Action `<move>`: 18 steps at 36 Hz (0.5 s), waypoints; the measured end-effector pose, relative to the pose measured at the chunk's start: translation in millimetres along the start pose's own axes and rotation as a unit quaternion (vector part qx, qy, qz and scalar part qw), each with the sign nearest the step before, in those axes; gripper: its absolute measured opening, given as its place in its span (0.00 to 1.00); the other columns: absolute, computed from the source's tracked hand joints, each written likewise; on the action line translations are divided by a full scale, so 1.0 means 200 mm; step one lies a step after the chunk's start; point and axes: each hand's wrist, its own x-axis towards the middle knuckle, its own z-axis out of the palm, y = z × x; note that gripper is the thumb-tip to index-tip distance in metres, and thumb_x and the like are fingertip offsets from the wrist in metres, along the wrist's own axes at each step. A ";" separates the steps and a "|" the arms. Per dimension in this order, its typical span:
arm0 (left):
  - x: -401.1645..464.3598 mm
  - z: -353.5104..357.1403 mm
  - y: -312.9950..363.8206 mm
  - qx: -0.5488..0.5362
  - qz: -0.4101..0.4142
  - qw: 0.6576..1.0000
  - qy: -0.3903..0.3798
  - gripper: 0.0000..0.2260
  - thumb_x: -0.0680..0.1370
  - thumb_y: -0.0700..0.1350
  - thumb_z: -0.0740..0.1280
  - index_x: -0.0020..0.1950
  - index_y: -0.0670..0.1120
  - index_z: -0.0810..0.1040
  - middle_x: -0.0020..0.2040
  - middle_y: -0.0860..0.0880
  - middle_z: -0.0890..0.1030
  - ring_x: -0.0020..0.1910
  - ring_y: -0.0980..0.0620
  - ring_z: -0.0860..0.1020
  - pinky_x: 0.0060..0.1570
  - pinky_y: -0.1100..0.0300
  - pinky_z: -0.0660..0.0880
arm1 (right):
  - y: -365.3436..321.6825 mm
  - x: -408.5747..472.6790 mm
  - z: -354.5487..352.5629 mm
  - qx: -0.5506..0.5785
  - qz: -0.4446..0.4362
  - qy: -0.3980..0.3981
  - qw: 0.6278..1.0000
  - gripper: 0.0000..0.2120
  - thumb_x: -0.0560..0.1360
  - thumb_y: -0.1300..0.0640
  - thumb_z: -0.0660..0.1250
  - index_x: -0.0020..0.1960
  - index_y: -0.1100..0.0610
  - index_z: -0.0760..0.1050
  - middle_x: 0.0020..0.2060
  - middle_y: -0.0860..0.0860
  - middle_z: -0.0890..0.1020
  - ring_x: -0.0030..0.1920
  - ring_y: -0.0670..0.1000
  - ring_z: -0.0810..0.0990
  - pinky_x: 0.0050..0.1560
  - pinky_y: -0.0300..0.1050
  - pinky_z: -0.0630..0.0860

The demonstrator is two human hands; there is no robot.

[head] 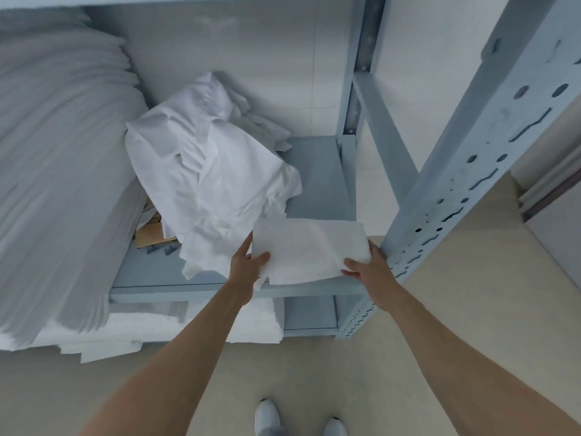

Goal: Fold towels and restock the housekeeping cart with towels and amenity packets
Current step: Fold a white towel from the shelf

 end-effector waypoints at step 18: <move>0.20 0.16 -0.23 0.632 0.283 0.714 -0.105 0.32 0.79 0.59 0.66 0.80 0.60 0.57 0.83 0.51 0.48 0.81 0.46 0.45 0.78 0.41 0.46 | 0.15 0.14 0.21 -0.703 -0.186 0.049 0.684 0.29 0.82 0.52 0.57 0.80 0.49 0.51 0.80 0.54 0.48 0.79 0.62 0.45 0.78 0.61 0.49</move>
